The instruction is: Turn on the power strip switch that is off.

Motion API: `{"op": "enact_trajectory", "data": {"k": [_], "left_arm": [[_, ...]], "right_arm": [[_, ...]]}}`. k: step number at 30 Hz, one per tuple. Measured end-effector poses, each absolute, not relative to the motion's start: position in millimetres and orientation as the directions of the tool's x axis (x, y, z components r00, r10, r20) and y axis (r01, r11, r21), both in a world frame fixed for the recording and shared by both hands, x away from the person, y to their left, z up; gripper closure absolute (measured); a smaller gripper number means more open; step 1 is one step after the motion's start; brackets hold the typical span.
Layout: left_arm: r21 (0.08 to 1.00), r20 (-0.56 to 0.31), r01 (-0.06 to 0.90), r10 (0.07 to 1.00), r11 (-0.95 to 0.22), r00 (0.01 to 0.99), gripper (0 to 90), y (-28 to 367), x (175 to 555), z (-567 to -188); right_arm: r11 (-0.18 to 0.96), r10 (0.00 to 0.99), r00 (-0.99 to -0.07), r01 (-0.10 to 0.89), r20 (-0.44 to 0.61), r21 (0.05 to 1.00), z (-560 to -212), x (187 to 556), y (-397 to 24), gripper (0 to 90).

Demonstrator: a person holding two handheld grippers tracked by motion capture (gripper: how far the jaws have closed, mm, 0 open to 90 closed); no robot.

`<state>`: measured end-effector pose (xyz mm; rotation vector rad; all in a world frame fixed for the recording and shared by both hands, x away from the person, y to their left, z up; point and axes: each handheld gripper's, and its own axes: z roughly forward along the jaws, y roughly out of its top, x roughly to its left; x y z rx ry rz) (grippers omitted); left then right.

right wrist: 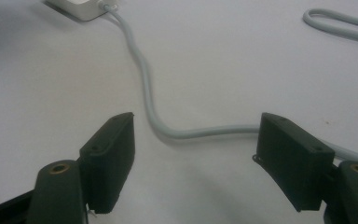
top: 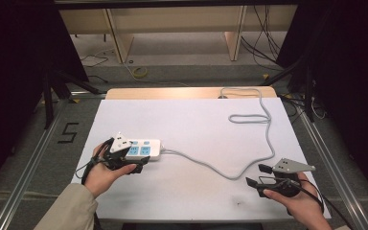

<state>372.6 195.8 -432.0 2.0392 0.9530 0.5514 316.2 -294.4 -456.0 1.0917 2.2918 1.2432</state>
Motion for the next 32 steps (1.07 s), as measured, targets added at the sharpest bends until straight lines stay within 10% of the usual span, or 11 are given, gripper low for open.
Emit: {"op": "enact_trajectory", "data": {"k": [32], "left_arm": [[0.801,0.074,0.436,0.79,-0.41,0.608,16.2,223.9,341.5,-448.2]], "right_arm": [[0.341,0.743,-0.666,0.465,0.07,0.817,-455.6,314.7,-295.2,28.2]]}}
